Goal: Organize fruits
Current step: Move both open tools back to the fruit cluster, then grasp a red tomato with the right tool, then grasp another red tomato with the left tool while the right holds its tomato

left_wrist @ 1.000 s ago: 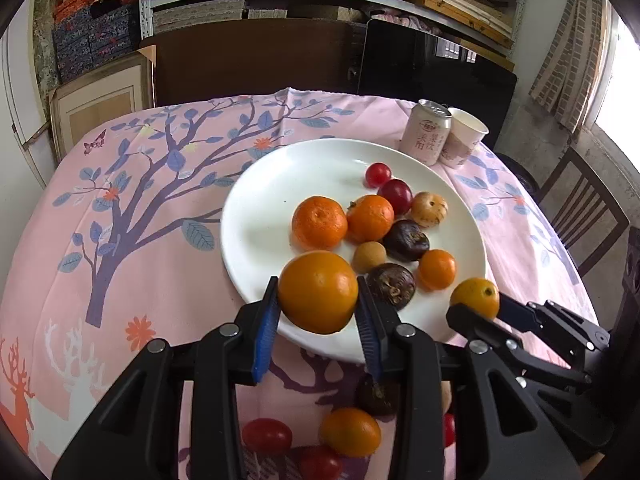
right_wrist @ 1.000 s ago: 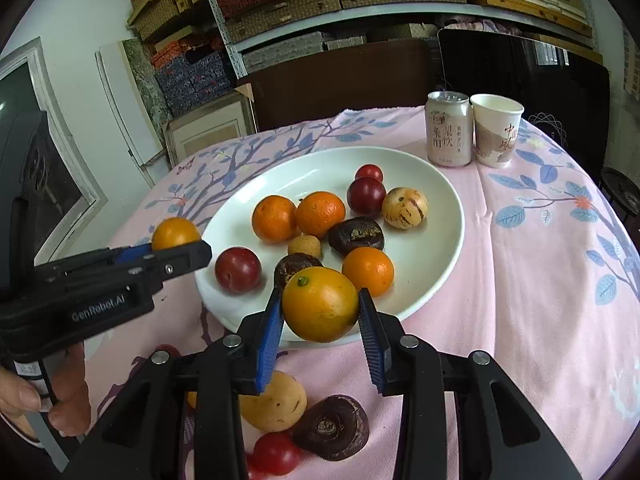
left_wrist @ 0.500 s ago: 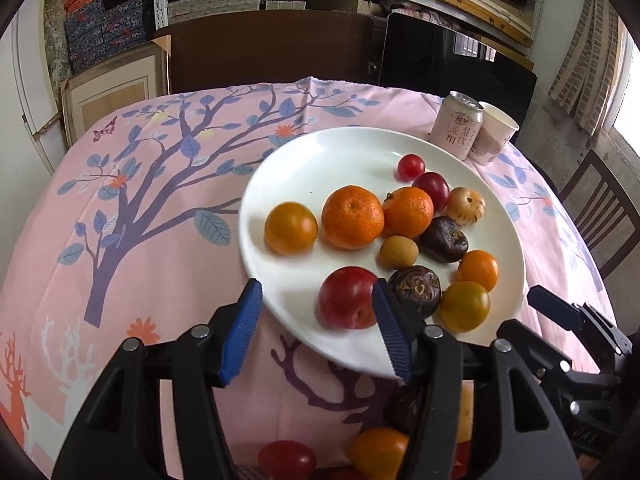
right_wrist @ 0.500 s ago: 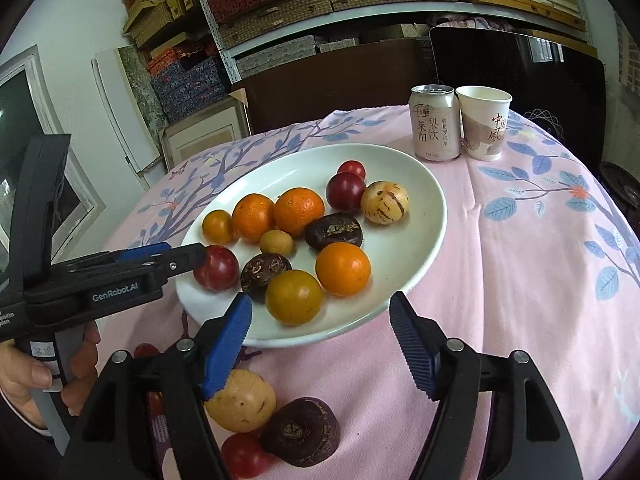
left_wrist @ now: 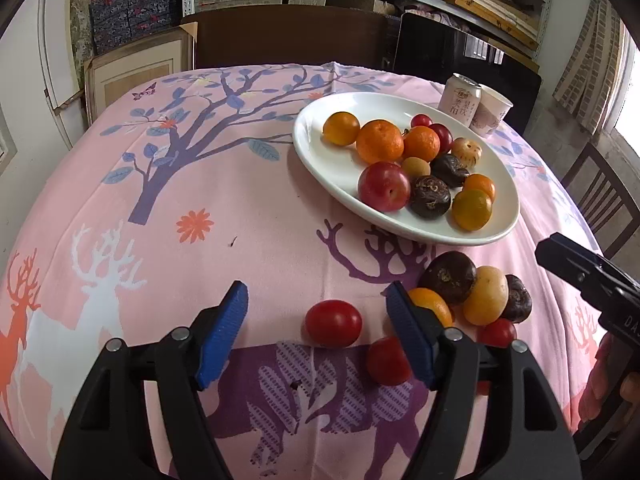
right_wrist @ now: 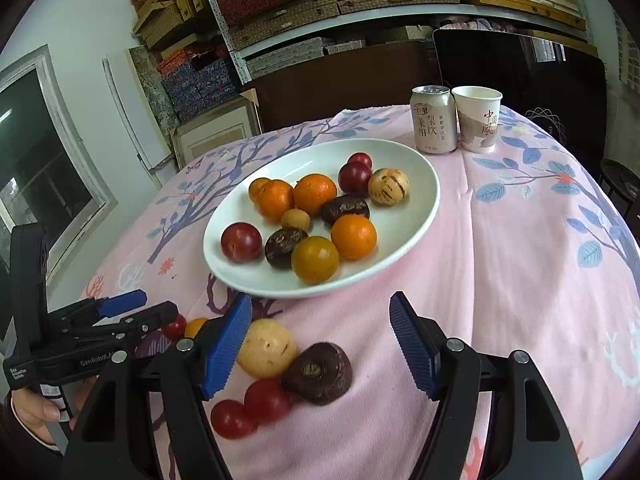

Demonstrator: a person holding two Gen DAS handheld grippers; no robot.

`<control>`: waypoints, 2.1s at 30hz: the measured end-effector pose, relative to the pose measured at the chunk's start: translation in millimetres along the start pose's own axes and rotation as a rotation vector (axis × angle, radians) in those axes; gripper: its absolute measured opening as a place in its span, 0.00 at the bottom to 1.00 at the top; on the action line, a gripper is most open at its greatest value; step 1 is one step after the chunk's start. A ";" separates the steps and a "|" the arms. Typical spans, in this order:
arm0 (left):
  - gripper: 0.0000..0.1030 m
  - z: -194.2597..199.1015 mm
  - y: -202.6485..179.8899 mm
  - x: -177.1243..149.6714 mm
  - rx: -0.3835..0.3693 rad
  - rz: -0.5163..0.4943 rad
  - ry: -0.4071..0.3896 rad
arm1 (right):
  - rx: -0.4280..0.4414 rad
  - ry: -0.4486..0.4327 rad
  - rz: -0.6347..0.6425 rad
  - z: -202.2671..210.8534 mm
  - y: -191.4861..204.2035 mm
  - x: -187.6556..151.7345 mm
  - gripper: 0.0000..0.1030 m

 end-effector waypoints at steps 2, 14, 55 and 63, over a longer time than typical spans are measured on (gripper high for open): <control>0.68 3.0 1.5 -3.4 -0.005 -0.002 -0.001 | -0.010 0.011 0.015 5.8 5.1 -9.0 0.70; 0.69 10.4 14.2 -8.6 -0.025 0.010 -0.008 | -0.004 0.092 0.151 26.1 54.6 -55.1 0.70; 0.69 8.8 -28.3 -46.9 -0.053 -0.205 0.023 | 0.034 0.073 0.082 26.5 42.7 -47.2 0.30; 0.69 18.5 -11.8 -39.3 -0.044 -0.225 0.003 | 0.039 0.079 0.069 27.8 39.2 -51.6 0.30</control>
Point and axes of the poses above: each gripper's, at about its wrist camera, not at the fingertips, and z roughly against the way its jaws point, y to its left, x to its top, the point moved 6 cm from there along -z, roughly the way its jaws point, and after that the axes turned 15 degrees about z, right-handed, at the moved point
